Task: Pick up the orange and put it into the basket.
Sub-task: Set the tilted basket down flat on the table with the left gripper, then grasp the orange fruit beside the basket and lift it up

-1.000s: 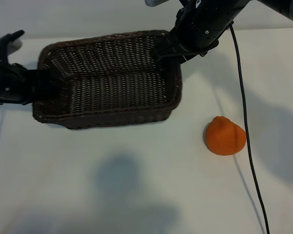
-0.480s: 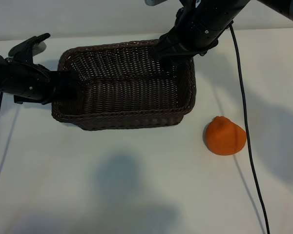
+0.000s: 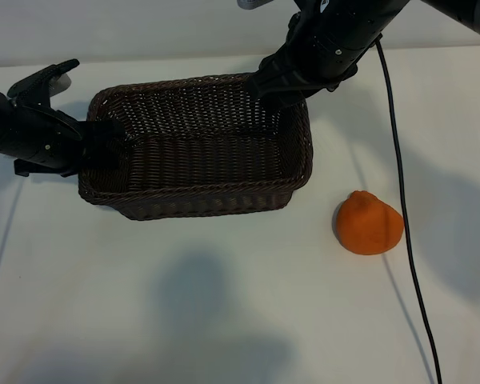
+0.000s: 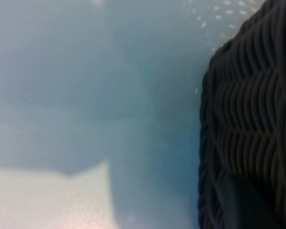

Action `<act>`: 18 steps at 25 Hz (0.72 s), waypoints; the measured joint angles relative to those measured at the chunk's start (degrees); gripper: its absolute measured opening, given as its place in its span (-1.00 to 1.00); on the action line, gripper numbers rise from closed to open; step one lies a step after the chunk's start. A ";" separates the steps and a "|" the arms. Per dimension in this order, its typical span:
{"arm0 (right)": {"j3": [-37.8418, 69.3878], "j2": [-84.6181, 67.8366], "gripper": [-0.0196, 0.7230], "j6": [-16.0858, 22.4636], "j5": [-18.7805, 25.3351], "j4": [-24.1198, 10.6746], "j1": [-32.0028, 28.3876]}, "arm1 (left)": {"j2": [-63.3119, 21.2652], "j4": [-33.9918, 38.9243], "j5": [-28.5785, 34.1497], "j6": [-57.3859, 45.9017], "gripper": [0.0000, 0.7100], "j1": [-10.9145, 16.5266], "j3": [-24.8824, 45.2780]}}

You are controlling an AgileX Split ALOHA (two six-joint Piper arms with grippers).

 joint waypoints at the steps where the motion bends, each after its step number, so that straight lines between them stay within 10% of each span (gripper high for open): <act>1: 0.00 0.00 0.49 0.00 0.00 0.00 0.00 | 0.00 0.00 0.17 -0.04 -0.57 0.00 0.00; 4: 0.00 0.00 0.49 0.00 0.00 0.00 0.00 | 0.00 0.21 0.89 -0.04 -0.48 0.00 -0.11; 11: 0.00 0.00 0.49 0.00 -0.05 0.00 0.00 | -0.45 0.20 4.66 -0.75 0.74 0.00 -2.22; 18: 0.00 0.00 0.49 0.00 -0.05 0.00 0.00 | -4.66 0.27 6.28 -0.82 0.74 0.30 -2.84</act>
